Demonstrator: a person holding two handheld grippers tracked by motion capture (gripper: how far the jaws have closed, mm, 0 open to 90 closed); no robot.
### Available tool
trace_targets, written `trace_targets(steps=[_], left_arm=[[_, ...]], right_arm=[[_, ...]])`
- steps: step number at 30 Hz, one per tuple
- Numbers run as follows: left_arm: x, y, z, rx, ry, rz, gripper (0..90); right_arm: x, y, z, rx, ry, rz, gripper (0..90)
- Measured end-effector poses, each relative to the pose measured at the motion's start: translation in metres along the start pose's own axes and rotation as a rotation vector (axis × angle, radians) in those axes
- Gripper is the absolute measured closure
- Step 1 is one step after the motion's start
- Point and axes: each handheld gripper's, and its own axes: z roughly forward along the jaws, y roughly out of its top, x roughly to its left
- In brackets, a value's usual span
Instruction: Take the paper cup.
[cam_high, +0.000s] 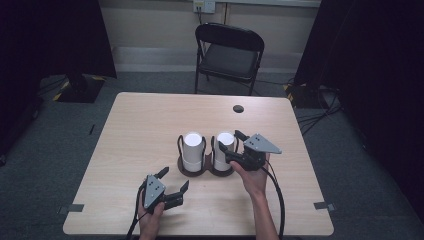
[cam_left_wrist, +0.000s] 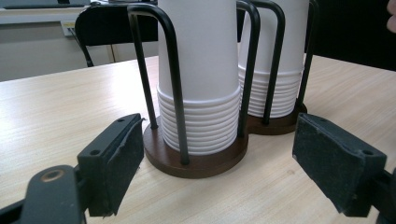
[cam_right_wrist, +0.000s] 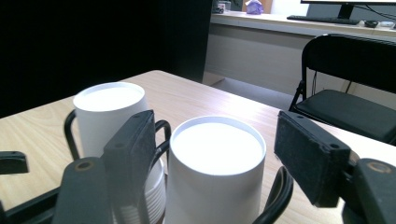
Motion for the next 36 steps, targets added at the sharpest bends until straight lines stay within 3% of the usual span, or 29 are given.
trace_targets(steps=[14,24,28,36], left_arm=[[0.000,0.000,-0.001,-0.004,0.000,-0.002,16.5],[0.000,0.000,-0.001,-0.006,0.001,-0.004,16.5],[0.001,0.000,-0.001,-0.007,0.000,-0.003,16.5],[0.000,0.000,-0.001,-0.007,-0.003,-0.003,16.6]], right_arm=[[-0.002,-0.006,0.023,0.027,-0.003,0.005,28.3],[-0.004,-0.008,0.027,0.033,0.003,0.019,32.0],[-0.002,-0.010,0.030,0.060,0.007,-0.005,32.8],[-0.003,-0.010,0.030,0.080,0.007,0.001,34.0]])
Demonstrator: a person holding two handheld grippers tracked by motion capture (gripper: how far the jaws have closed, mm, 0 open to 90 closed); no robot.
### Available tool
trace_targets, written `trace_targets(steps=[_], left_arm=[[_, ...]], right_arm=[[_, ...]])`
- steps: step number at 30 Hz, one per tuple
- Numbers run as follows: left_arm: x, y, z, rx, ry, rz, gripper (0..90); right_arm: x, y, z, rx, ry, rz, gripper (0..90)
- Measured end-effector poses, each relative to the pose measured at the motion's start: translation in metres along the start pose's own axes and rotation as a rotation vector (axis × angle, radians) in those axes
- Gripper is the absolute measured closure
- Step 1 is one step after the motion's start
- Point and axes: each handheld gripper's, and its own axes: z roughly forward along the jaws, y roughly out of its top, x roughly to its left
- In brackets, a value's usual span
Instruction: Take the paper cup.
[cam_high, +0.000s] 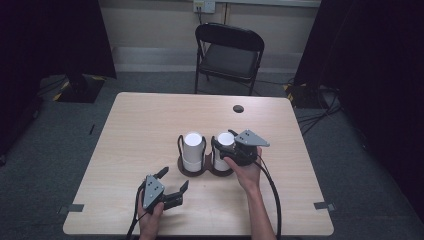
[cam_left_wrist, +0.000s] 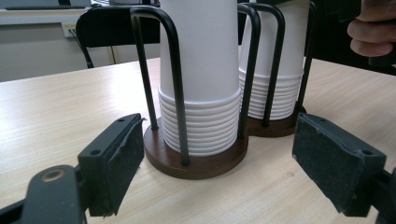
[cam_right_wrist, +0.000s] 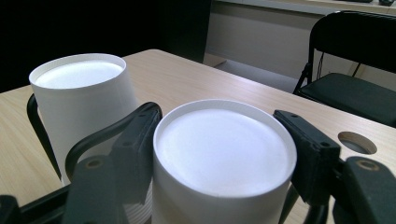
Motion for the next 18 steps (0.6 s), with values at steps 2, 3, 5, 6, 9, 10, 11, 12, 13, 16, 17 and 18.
trace_targets(steps=[2,3,5,6,9,10,11,12,13,16,17,18], left_arm=[[0.000,0.000,0.000,-0.001,0.001,-0.004,16.7],[0.000,0.000,0.000,-0.002,0.000,-0.005,16.6],[0.001,0.000,0.000,-0.002,-0.007,0.001,16.6],[0.001,0.000,0.000,-0.001,-0.009,0.002,16.7],[0.001,0.000,0.000,0.000,-0.011,-0.003,16.6],[0.001,0.000,0.000,-0.001,-0.012,-0.002,16.6],[0.001,0.000,0.000,-0.001,-0.012,-0.003,16.6],[0.001,0.000,0.000,-0.003,-0.012,-0.003,16.6],[0.001,0.000,0.000,-0.003,-0.012,-0.003,16.6],[0.001,0.000,0.000,-0.003,-0.014,-0.003,16.6],[0.001,0.000,0.000,-0.001,-0.013,0.001,16.4],[0.000,0.000,0.000,-0.001,-0.011,0.001,16.1]], right_arm=[[-0.001,0.000,0.000,0.000,0.001,0.001,34.2],[-0.001,0.001,0.000,0.003,-0.009,0.010,34.4],[-0.002,0.001,-0.001,0.004,-0.013,0.008,34.5],[-0.002,0.002,-0.001,0.008,-0.012,0.009,34.6],[-0.001,0.004,-0.002,0.006,-0.013,0.011,34.7],[0.000,0.005,-0.002,0.005,-0.013,0.009,34.7],[0.000,0.005,-0.002,0.005,-0.013,0.009,34.7],[0.001,0.009,-0.003,-0.002,-0.011,0.003,34.7],[0.001,0.010,-0.003,-0.002,-0.008,0.003,34.7],[0.002,0.013,-0.005,-0.005,-0.006,-0.003,34.7],[0.002,0.014,-0.005,-0.006,-0.002,-0.008,34.7],[0.003,0.015,-0.006,-0.010,0.001,-0.005,34.7]])
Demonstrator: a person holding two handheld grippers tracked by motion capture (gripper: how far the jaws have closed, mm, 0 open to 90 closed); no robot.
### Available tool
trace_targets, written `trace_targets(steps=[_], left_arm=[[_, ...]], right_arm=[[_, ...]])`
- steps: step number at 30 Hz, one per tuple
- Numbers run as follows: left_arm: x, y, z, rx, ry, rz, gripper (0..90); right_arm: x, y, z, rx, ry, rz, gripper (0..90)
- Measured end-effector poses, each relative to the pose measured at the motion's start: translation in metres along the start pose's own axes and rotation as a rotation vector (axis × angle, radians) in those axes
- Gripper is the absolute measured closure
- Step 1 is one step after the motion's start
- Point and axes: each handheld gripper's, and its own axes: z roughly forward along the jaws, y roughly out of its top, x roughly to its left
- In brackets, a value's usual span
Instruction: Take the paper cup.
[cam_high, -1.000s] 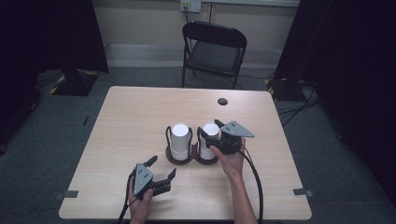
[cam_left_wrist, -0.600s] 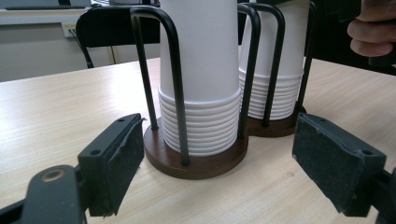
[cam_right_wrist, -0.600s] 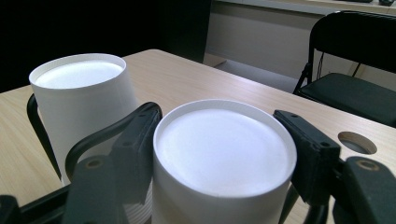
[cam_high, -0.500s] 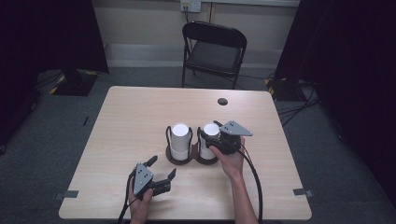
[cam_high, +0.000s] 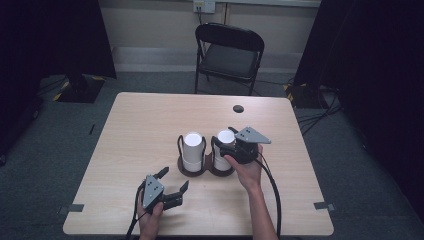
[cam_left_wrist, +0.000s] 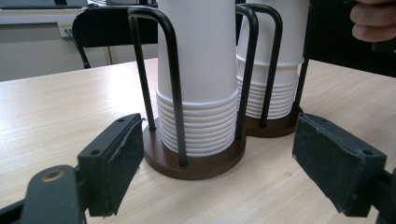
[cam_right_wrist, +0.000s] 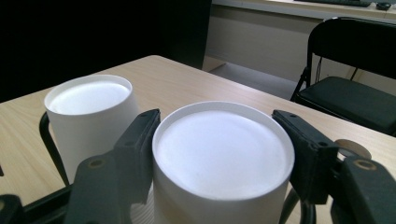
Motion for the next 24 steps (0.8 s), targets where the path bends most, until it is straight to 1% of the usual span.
trace_targets(steps=[1,3,6,12,14,17,18,24], left_arm=[[0.000,0.000,0.000,0.001,0.001,0.003,16.0],[-0.001,0.000,0.000,0.001,0.000,0.010,16.1],[-0.001,0.000,0.000,0.000,0.000,0.011,16.1],[-0.001,0.000,0.000,-0.001,0.004,0.008,16.1],[-0.001,0.000,0.000,-0.001,0.003,0.009,16.1],[-0.001,0.000,0.000,-0.001,0.002,0.012,16.1],[-0.001,0.000,0.000,-0.001,0.002,0.012,16.1],[-0.001,0.000,0.000,-0.001,0.004,0.011,16.1]], right_arm=[[0.000,0.001,-0.001,-0.006,0.001,0.007,34.8],[0.000,0.002,-0.001,-0.008,0.002,0.006,34.8],[0.000,0.002,0.000,-0.007,-0.005,0.007,34.8],[0.000,0.003,0.000,-0.020,0.001,0.017,34.9],[-0.002,0.004,-0.001,-0.023,0.006,0.030,34.9],[-0.002,0.004,-0.001,-0.024,0.003,0.032,34.9],[-0.003,0.006,-0.001,-0.032,0.009,0.037,35.0],[-0.003,0.013,-0.003,-0.045,-0.003,0.029,35.0]])
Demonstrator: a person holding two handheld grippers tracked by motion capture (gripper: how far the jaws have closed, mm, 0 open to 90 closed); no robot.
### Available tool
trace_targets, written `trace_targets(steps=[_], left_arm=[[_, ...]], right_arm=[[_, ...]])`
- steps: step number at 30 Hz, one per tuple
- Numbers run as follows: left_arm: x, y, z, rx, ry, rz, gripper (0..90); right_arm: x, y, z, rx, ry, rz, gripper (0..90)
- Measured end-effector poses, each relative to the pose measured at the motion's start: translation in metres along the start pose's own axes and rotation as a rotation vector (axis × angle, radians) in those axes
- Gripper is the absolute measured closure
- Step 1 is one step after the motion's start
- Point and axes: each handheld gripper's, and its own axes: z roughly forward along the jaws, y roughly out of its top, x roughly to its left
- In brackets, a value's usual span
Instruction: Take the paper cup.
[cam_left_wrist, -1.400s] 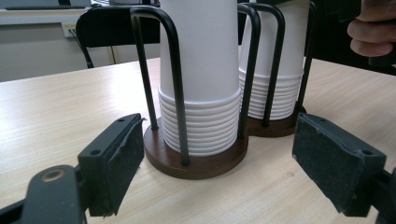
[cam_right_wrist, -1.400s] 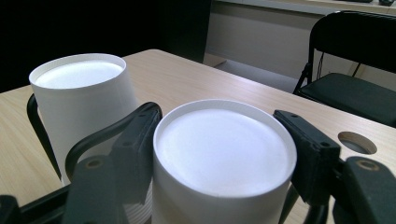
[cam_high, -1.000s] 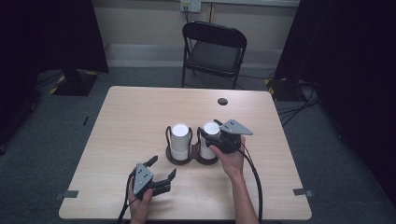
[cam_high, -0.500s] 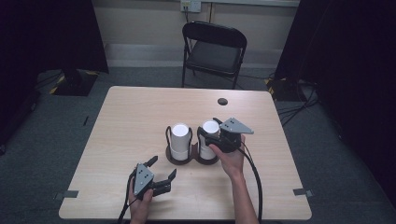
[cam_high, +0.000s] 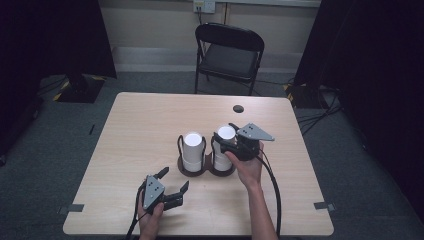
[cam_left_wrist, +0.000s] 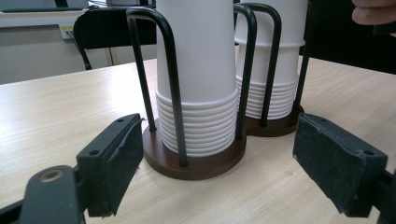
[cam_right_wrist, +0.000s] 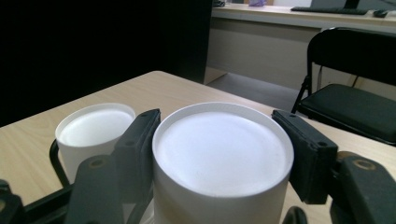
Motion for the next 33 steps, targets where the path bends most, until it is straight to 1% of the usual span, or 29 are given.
trace_targets(steps=[1,3,5,9,11,16,18,19,24,25,26,30,31,33], left_arm=[[0.000,0.000,0.000,0.001,0.000,0.000,16.1],[0.000,0.000,0.000,0.001,-0.001,0.001,16.1],[0.000,0.000,0.000,0.000,0.000,-0.003,16.2],[0.000,0.000,0.000,0.000,0.003,-0.008,16.2],[0.000,0.000,0.000,0.002,0.002,-0.002,16.3],[0.000,0.000,0.000,0.002,0.001,-0.005,16.3],[0.000,0.000,0.000,0.003,-0.007,-0.002,16.6],[0.000,0.000,0.000,0.002,-0.008,-0.001,16.6],[0.000,0.000,0.000,0.004,-0.006,-0.001,16.8],[0.000,0.000,0.000,-0.001,-0.001,-0.014,16.8],[0.000,0.000,0.000,-0.001,-0.001,-0.014,16.9],[0.004,0.000,0.000,0.003,-0.026,-0.038,16.9],[0.005,0.000,0.000,0.003,-0.034,-0.045,16.8],[0.006,0.000,-0.001,-0.002,-0.043,-0.051,16.7]], right_arm=[[-0.001,0.003,0.000,0.004,0.003,0.002,35.1],[-0.001,0.005,-0.001,0.003,-0.006,0.003,35.1],[-0.002,0.006,-0.002,-0.001,-0.001,0.008,35.1],[-0.001,0.011,-0.004,-0.009,0.002,0.003,35.2],[0.000,0.014,-0.004,-0.009,-0.003,-0.007,35.2],[-0.001,0.018,-0.005,-0.018,0.001,-0.004,35.2],[-0.001,0.020,-0.006,-0.020,-0.001,-0.005,35.2],[0.000,0.022,-0.008,-0.033,-0.007,-0.004,35.3],[-0.001,0.027,-0.010,-0.033,-0.014,-0.004,35.4],[-0.001,0.028,-0.010,-0.037,-0.011,0.001,35.4],[-0.001,0.028,-0.011,-0.037,-0.009,0.003,35.4],[-0.002,0.030,-0.012,-0.051,-0.011,0.009,35.4],[-0.001,0.029,-0.013,-0.066,-0.024,-0.001,35.4],[0.000,0.029,-0.014,-0.069,-0.023,0.002,35.5]])
